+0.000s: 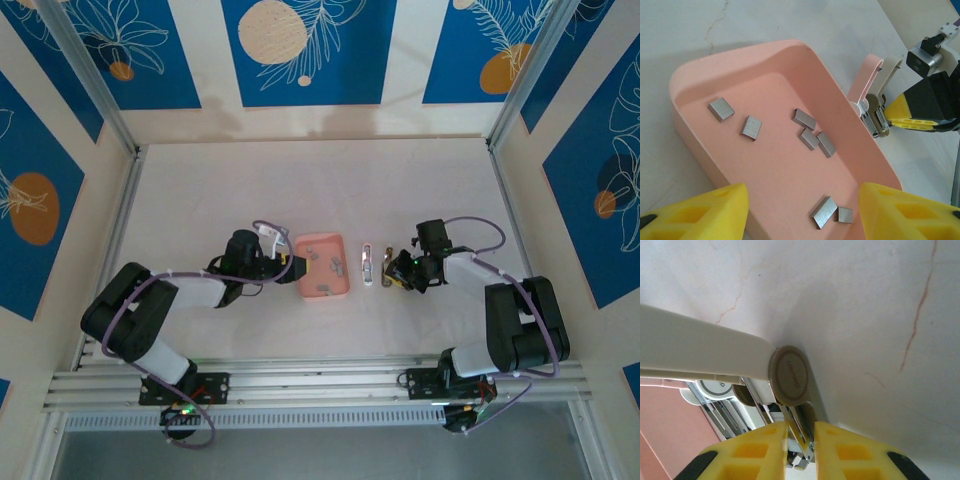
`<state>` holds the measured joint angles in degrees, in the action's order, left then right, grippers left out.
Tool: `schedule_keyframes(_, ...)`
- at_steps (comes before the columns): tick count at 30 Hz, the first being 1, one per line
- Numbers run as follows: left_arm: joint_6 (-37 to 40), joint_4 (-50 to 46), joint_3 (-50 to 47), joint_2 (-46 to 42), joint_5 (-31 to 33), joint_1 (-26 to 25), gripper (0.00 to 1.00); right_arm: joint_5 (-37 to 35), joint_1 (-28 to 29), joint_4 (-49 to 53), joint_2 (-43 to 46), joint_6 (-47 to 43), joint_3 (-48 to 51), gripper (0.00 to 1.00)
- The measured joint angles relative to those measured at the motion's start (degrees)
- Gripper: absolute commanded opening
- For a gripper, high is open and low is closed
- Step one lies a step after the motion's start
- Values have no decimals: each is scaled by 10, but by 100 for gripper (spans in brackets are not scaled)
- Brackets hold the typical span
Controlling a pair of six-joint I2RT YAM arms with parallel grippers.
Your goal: Load the staples into the stapler
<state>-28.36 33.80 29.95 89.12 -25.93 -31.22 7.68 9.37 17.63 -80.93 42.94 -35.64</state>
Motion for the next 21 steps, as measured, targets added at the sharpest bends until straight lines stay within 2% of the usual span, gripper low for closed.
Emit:
schedule_keyframes(10, 3, -6, 3, 0, 0, 0, 60, -20, 9, 16, 6, 0, -7, 26)
schedule_keyframes(21, 24, -119, 82, -5, -4, 0, 63, -43, 12, 31, 123, 0, -7, 33)
